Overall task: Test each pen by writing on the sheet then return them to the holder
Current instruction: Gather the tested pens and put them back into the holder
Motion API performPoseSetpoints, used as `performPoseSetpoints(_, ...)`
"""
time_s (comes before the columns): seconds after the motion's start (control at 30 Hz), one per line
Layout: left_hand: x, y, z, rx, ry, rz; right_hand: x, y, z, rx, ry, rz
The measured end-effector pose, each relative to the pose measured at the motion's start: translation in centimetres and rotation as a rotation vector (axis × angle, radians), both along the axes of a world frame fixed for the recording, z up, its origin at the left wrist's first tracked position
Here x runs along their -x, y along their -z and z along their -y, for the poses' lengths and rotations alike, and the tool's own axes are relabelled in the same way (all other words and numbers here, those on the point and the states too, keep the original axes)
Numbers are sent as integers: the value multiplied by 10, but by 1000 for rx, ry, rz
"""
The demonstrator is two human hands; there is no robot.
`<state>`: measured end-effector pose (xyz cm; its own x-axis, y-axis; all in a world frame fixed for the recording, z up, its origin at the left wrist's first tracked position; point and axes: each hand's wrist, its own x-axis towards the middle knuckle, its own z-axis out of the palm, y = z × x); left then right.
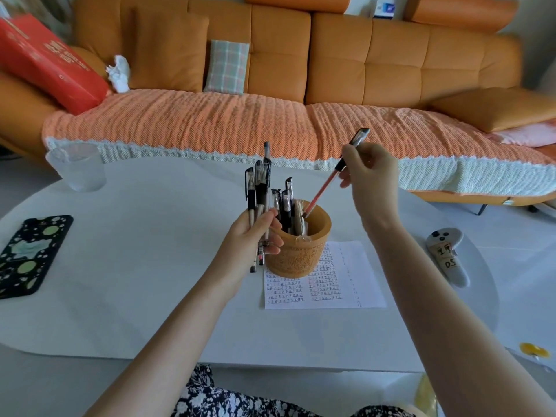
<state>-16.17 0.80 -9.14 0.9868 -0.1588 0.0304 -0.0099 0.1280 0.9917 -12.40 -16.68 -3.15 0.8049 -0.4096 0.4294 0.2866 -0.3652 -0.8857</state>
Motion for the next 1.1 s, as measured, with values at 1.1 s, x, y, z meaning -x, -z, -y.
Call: performPoseSetpoints(1.1, 4, 4, 3, 36, 103, -32, -21, 41, -18, 466, -64, -331)
